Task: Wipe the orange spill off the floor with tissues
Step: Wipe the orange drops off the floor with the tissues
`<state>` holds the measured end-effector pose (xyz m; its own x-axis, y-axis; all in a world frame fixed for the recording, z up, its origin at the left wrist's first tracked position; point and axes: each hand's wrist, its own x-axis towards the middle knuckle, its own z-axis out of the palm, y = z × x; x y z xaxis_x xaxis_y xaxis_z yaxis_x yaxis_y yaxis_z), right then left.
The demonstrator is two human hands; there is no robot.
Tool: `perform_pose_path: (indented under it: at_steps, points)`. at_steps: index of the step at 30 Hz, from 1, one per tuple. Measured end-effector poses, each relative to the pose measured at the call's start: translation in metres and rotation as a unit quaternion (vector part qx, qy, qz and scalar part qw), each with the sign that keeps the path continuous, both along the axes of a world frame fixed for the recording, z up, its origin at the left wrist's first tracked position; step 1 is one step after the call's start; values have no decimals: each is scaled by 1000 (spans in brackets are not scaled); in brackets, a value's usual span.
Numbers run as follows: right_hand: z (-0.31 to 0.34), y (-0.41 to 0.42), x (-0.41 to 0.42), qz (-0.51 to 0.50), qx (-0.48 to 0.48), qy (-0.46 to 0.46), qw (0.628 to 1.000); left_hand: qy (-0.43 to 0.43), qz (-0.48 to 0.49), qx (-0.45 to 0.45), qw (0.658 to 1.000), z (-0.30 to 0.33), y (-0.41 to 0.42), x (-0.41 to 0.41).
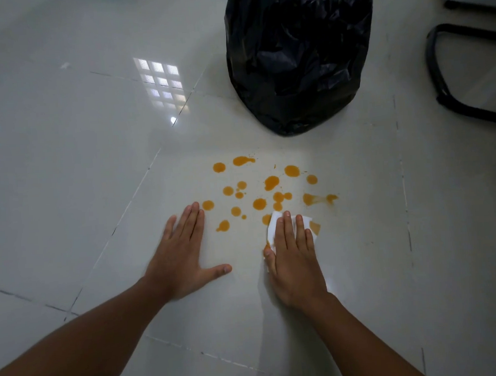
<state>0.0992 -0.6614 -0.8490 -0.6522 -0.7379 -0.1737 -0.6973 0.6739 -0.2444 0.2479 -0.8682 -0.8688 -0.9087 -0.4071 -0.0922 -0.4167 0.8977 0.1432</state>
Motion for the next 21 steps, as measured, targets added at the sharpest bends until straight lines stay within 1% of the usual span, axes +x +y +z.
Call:
perform_pose_path:
  at_steps: [7, 9, 12, 15, 17, 21]
  points:
    - [-1, 5, -6, 10, -21, -31, 999, -2, -1, 4, 1000, 1, 0, 0]
    - [-3, 4, -4, 9, -21, -23, 999, -9, -7, 8, 1000, 2, -3, 1]
    - [-1, -3, 1, -5, -16, -15, 1000, -19, -44, 12, 999, 5, -18, 7]
    - [1, -9, 5, -12, -15, -21, 1000, -23, -31, 16, 999, 7, -24, 13]
    - [1, -11, 6, 5, -16, -23, 1000, -19, -19, 8, 1000, 7, -21, 14]
    - [1, -1, -5, 79, -16, -36, 996, -18, -7, -1, 1000, 4, -20, 15]
